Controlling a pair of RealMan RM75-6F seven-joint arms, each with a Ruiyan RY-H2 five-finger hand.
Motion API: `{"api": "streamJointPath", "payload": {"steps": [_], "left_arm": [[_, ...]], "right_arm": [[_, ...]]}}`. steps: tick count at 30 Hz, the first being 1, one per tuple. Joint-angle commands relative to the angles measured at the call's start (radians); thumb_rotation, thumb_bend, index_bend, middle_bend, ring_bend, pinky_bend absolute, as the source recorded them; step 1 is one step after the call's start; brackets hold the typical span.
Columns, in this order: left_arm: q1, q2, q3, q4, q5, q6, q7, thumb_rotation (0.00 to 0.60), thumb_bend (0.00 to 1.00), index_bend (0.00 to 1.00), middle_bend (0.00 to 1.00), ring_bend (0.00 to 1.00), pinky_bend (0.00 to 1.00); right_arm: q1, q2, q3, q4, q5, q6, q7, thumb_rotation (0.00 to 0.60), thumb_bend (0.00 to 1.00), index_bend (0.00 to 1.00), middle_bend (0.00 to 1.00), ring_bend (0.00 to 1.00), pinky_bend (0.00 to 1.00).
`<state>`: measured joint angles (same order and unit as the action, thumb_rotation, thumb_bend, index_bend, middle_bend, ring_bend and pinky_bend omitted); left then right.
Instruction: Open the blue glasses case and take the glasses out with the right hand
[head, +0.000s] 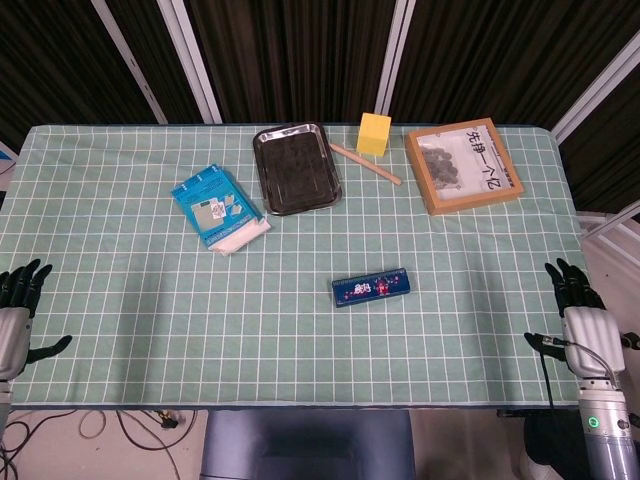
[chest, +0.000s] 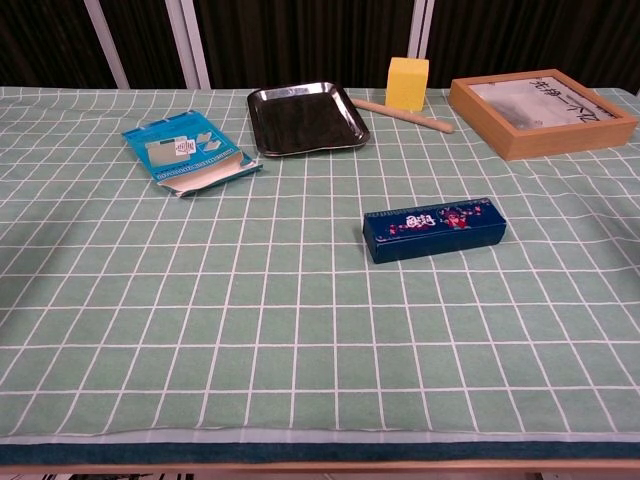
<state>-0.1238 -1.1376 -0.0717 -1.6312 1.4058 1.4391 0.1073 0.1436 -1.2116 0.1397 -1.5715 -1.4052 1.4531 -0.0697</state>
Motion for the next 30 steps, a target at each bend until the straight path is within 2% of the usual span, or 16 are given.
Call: {"api": "streamJointPath", "payload": {"steps": [1, 10, 17, 20, 23, 30], "left_arm": [[0.004, 0.003, 0.002, -0.001, 0.004, 0.005, -0.004, 0.600, 0.00, 0.00, 0.00, 0.00, 0.00], [-0.004, -0.004, -0.005, 0.003, -0.004, -0.005, 0.000, 0.600, 0.00, 0.00, 0.00, 0.00, 0.00], [-0.016, -0.012, -0.005, 0.004, -0.013, -0.028, 0.007, 0.600, 0.00, 0.00, 0.00, 0.00, 0.00], [-0.017, -0.011, -0.005, 0.001, -0.016, -0.033, 0.002, 0.600, 0.00, 0.00, 0.00, 0.00, 0.00], [-0.018, -0.007, -0.008, -0.002, -0.018, -0.034, -0.010, 0.600, 0.00, 0.00, 0.00, 0.00, 0.00], [-0.019, -0.004, -0.012, -0.001, -0.021, -0.033, -0.028, 0.600, 0.00, 0.00, 0.00, 0.00, 0.00]], "right_arm": [[0.003, 0.007, 0.001, -0.016, -0.004, 0.000, -0.008, 0.600, 0.09, 0.00, 0.00, 0.00, 0.24], [0.043, 0.022, 0.006, -0.076, -0.018, -0.046, -0.064, 0.600, 0.08, 0.00, 0.00, 0.00, 0.24], [0.148, 0.012, 0.052, -0.147, 0.018, -0.168, -0.134, 0.600, 0.10, 0.00, 0.00, 0.00, 0.24], [0.201, -0.026, 0.076, -0.157, 0.044, -0.213, -0.189, 0.600, 0.10, 0.00, 0.00, 0.00, 0.24], [0.292, -0.123, 0.110, -0.142, 0.114, -0.289, -0.299, 0.600, 0.10, 0.00, 0.00, 0.00, 0.24], [0.367, -0.242, 0.118, -0.108, 0.215, -0.330, -0.425, 0.600, 0.10, 0.00, 0.00, 0.00, 0.24]]}}
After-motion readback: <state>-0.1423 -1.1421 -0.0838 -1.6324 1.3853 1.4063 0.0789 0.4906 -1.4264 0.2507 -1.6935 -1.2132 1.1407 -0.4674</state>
